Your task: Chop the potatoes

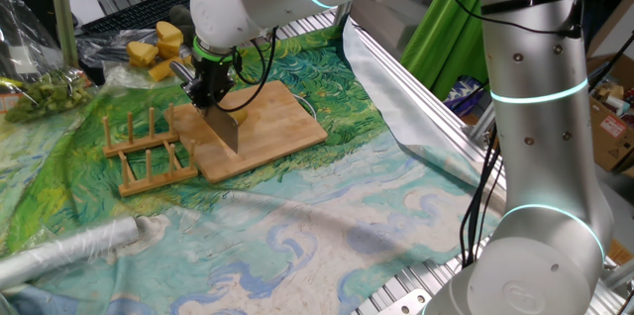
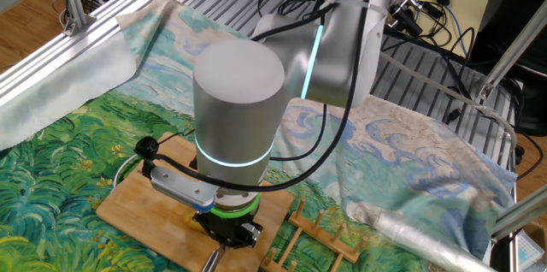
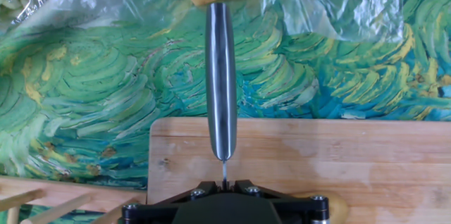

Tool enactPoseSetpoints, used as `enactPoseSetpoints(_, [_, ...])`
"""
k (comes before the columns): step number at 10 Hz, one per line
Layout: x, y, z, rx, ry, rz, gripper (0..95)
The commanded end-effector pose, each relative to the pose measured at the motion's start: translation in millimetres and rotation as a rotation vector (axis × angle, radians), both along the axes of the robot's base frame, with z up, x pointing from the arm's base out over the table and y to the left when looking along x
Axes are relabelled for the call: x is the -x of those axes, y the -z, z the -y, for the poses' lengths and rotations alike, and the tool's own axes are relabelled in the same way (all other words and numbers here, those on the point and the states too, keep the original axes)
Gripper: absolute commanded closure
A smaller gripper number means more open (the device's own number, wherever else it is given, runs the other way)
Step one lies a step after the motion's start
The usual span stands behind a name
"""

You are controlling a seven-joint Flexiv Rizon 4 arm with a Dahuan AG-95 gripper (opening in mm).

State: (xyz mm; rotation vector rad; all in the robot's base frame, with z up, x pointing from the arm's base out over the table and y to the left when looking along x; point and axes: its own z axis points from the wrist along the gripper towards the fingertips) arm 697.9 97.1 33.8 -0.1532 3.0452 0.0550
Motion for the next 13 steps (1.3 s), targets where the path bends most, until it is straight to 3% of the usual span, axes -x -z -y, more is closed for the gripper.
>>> enactPoseSetpoints(1, [0.2, -5.5, -0.7, -0.003, -0.002, -0.007, 95.0])
enactPoseSetpoints(6, [0.1, 4.7, -3.2, -0.006, 0.005, -0.02, 95.0])
enactPoseSetpoints(9, [0.3, 0.5, -4.4, -0.001, 0.009, -0.008, 95.0])
enactPoseSetpoints(11, [2.6, -12.5, -4.3, -0.005, 0.007, -0.009, 95.0])
enactPoseSetpoints(13, [2.6, -8.7, -6.0, -0.002, 0.009, 0.002, 95.0])
